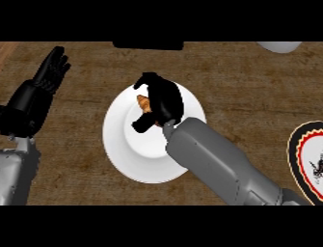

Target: Pick the croissant from the plate and place it in the plate

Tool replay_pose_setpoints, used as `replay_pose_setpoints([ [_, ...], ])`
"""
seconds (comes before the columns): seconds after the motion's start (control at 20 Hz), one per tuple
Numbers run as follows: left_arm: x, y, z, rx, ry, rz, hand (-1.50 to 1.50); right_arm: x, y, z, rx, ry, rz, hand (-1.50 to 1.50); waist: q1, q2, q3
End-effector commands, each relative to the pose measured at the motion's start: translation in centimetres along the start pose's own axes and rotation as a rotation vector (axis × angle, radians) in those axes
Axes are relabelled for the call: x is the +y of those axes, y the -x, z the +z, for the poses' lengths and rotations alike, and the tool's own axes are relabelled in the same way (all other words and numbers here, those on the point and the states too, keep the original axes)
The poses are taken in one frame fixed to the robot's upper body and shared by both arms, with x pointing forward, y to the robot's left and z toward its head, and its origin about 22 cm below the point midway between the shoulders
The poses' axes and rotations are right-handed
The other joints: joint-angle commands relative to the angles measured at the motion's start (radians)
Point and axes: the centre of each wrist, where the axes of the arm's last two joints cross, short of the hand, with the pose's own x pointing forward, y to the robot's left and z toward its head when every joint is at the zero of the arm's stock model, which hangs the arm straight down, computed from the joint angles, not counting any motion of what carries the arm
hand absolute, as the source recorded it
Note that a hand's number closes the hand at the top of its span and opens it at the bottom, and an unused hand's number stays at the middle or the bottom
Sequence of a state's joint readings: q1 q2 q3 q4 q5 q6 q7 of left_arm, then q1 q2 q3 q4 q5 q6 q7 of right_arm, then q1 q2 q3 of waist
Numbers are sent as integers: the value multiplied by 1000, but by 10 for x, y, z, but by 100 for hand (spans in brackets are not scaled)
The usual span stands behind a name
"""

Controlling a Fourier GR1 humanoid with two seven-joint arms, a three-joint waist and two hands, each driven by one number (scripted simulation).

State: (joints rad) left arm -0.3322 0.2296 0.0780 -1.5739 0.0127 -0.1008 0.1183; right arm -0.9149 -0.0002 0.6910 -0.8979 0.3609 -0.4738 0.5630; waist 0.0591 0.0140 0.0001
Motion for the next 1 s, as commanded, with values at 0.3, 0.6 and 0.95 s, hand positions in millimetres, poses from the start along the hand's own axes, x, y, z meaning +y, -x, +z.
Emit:
replay_pose_setpoints([
  [0.3, -6, -2, -3, -20, 1, -12, 0, 1, -9, -2, -78, 163, -299, -150, 10, -1, 1],
  [0.6, 10, 9, 6, 11, -24, -3, 0, -13, -2, -4, -88, 194, -528, -150, -21, -5, 0],
  [0.95, 27, 11, 30, 17, -52, -17, 0, -55, 46, -7, -57, 258, -616, -150, -56, -15, 0],
])
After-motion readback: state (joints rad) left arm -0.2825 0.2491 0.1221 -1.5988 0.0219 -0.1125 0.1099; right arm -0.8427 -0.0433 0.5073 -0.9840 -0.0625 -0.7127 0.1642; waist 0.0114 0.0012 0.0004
